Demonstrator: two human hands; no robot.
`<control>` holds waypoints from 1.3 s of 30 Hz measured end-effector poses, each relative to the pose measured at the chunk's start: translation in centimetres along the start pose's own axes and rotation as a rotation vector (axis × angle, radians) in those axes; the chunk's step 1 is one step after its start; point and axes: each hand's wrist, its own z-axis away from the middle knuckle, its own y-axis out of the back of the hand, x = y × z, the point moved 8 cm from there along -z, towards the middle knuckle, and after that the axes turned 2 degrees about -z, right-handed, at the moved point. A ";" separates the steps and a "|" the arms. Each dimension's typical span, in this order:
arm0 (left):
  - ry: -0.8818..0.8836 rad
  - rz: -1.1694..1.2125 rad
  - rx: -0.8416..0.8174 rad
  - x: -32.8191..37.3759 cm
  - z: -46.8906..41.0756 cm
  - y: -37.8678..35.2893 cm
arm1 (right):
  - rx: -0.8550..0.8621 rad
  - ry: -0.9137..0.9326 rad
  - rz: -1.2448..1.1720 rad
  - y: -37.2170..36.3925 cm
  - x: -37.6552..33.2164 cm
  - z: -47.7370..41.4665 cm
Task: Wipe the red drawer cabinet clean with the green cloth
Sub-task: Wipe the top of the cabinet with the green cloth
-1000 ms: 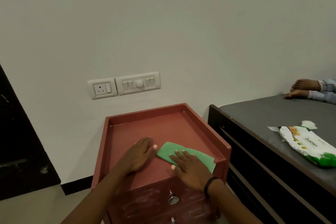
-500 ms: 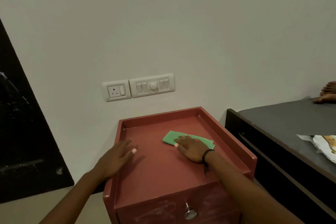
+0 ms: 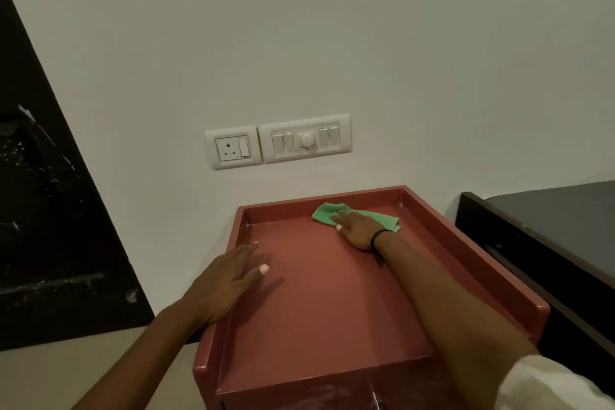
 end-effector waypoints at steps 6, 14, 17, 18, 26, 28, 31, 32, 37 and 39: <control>-0.025 -0.043 0.003 1.5 0.8 0.7 | -0.009 0.007 -0.131 -1.0 -2.2 5.4; 0.008 -0.027 0.008 1.9 1.8 1.4 | 0.019 0.188 -0.149 -1.6 -8.7 17.3; 0.033 0.048 -0.004 1.6 2.0 1.2 | -0.015 0.366 -0.190 -1.7 -12.0 22.2; 0.041 0.069 -0.006 1.7 2.1 1.1 | -0.033 0.422 -0.209 -1.8 -13.2 23.6; 0.051 0.046 0.007 2.0 2.0 0.8 | -0.053 0.573 -0.084 -4.3 -17.5 25.1; 0.056 0.070 0.012 1.9 2.0 0.8 | -0.057 0.545 -0.052 -4.5 -17.9 23.5; 0.063 0.105 0.023 1.9 1.8 0.8 | -0.083 0.490 -0.039 -4.2 -18.3 19.6; 0.065 0.109 0.028 1.9 1.8 0.8 | -0.092 0.471 -0.037 -4.1 -18.3 18.2; 0.077 0.153 0.038 1.9 2.0 0.7 | -0.063 0.430 -0.088 -3.7 -18.1 11.3; 0.070 0.172 0.051 1.8 1.9 0.7 | -0.040 0.408 -0.127 -3.3 -18.1 8.5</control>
